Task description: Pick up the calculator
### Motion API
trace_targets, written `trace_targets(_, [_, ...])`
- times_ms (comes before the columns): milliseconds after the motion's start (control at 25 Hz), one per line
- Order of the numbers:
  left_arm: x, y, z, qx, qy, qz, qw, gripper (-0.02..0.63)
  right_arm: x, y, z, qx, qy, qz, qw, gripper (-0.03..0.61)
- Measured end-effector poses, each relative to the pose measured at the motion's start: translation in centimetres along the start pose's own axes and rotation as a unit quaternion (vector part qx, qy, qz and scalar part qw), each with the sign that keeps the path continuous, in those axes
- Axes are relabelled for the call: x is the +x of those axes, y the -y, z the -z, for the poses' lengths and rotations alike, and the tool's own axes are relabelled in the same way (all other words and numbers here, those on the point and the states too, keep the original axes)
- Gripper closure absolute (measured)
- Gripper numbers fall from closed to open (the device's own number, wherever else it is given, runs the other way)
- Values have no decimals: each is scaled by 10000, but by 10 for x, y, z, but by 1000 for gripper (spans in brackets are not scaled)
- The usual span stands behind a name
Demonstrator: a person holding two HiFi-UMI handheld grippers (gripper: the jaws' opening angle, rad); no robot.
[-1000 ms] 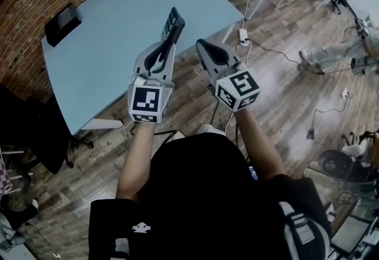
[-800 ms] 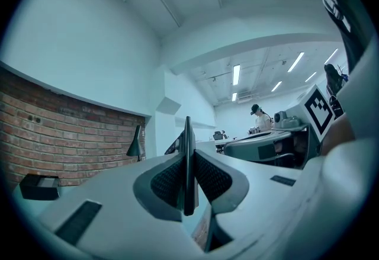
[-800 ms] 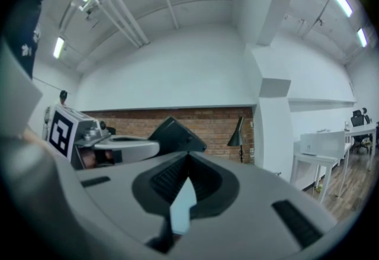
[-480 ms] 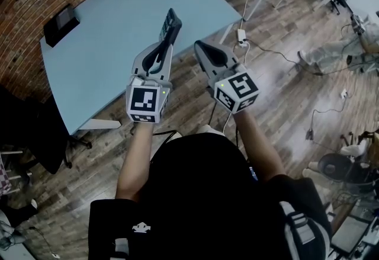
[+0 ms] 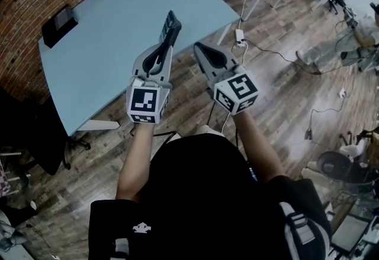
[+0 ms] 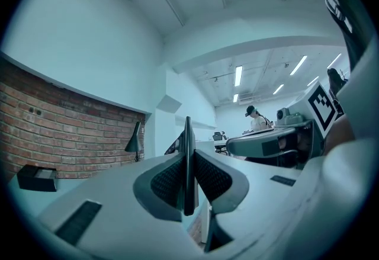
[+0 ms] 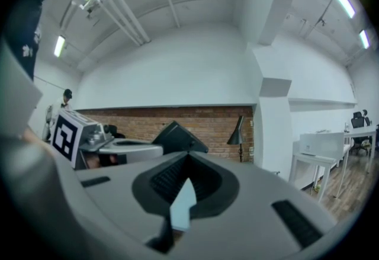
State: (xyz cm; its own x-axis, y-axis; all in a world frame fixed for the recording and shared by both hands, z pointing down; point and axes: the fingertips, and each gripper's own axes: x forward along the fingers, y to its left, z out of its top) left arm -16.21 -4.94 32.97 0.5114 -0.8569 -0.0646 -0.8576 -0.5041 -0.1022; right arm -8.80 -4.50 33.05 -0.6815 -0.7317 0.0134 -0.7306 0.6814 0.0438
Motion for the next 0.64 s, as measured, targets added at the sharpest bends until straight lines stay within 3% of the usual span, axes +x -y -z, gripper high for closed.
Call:
trace_targets(120, [0,2,0,-155,43,41,9999,557,0,0,2,13,-16,10,10000,574])
trace_targets(640, [-2,-6,4,-127,11,46,9999,557,5,-2,2,9,-7,75,10000,574])
